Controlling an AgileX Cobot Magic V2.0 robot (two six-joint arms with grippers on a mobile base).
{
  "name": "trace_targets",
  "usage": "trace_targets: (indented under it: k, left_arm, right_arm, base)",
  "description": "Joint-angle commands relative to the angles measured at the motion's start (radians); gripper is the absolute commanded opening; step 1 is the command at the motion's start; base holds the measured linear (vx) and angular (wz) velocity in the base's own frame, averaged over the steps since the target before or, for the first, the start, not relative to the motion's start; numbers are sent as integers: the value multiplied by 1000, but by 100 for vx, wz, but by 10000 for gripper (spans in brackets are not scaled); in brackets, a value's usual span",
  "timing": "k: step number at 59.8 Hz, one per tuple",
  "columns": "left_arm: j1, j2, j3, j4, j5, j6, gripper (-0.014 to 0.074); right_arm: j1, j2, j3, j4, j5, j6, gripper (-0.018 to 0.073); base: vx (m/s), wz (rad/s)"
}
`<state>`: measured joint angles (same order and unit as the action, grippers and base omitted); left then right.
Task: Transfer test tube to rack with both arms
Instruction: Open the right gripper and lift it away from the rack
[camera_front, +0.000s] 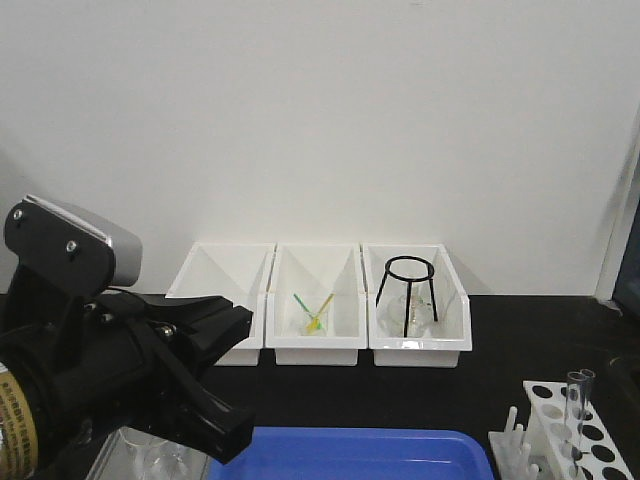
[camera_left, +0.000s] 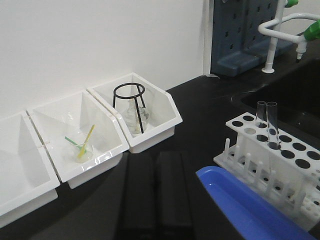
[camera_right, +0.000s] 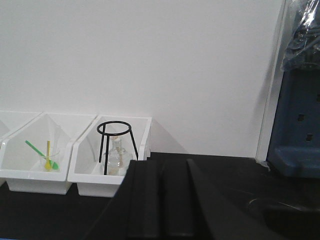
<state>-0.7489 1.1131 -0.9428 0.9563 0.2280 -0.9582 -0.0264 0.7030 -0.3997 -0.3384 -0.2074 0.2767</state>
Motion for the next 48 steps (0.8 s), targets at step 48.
trace_targets:
  k: [48]
  left_arm:
    - [-6,-24,-28,-30,-38,-2,-7]
  right_arm:
    - [-8,-14,-29,-9,-57,-1,-11]
  base:
    - [0,0]
